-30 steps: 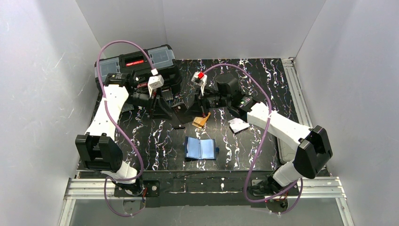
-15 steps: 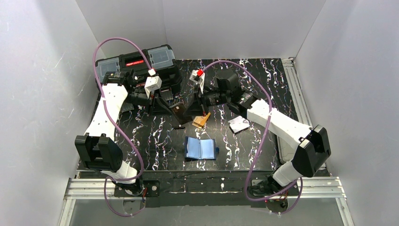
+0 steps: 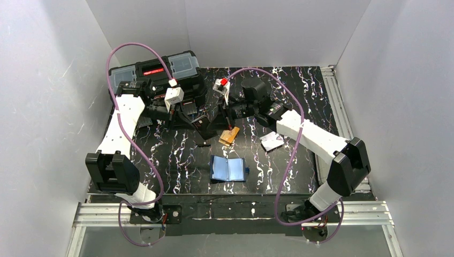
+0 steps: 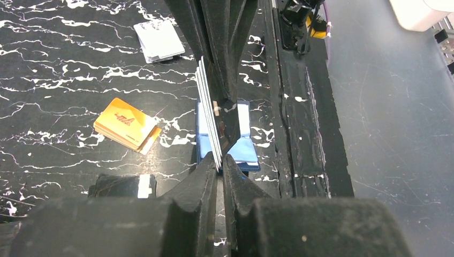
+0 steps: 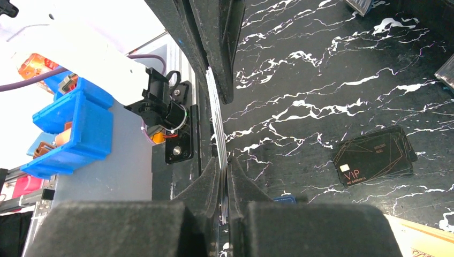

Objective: Put the credit cards into the card holder
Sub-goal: Place the credit card at the center of the board.

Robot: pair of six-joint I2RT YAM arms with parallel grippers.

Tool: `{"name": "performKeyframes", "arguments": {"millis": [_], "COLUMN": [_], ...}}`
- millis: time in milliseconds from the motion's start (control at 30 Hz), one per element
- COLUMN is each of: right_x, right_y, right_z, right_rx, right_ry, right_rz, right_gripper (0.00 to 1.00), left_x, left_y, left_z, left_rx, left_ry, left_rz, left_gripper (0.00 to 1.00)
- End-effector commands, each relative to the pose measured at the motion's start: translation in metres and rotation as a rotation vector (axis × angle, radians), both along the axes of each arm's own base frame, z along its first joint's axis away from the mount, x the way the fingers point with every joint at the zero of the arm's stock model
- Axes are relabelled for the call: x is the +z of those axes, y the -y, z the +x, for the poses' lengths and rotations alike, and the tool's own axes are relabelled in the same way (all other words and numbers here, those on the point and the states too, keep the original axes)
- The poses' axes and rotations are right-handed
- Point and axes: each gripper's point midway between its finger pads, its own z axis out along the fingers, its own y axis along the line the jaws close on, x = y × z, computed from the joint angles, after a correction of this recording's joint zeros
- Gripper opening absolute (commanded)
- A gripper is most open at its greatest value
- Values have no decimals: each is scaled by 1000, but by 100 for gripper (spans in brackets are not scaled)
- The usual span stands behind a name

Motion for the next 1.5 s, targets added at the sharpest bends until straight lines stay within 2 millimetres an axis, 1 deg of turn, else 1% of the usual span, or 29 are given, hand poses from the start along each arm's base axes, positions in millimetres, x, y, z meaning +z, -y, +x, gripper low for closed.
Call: {"name": "performKeyframes", "arguments": {"millis": [0, 100, 200, 233, 367, 533, 667, 900, 1100, 1333, 1467], "right_x": [-4, -14, -19, -20, -20, -18, -15, -10, 1, 20, 23], "right_y": [-7, -8, -8, -8, -7, -5, -4, -5, -6, 2, 6], "right_z": [13, 16, 18, 19, 22, 29, 33, 35, 36, 49, 59], "right_rx": [-28, -28, -34, -38, -59, -103, -132, -143, -157, -187, -224], "right_ry": [16, 2, -2, -1, 10, 34, 54, 59, 48, -13, -28], "right_rz": [-23, -51, -65, -69, -77, -83, -81, -69, -31, 63, 91], "right_gripper": [8, 8, 9, 9, 8, 5, 1, 1, 1, 1, 1], "left_x": [17, 18, 19, 19, 22, 25, 26, 25, 22, 23, 23], "left_y": [3, 3, 3, 4, 3, 4, 5, 5, 6, 6, 7], "left_z": [-22, -19, -16, -16, -15, -17, -17, -19, -22, -25, -27], "left_rx": [-14, -15, -13, -13, -7, 2, 6, 5, 1, -1, -1], "left_ry": [-111, -102, -104, -106, -114, -135, -149, -152, -161, -159, -167], "left_rz": [-36, -32, -33, -33, -32, -41, -46, -49, -53, -55, -61], "left_gripper": [4, 3, 4, 6, 15, 34, 41, 42, 40, 36, 32]}}
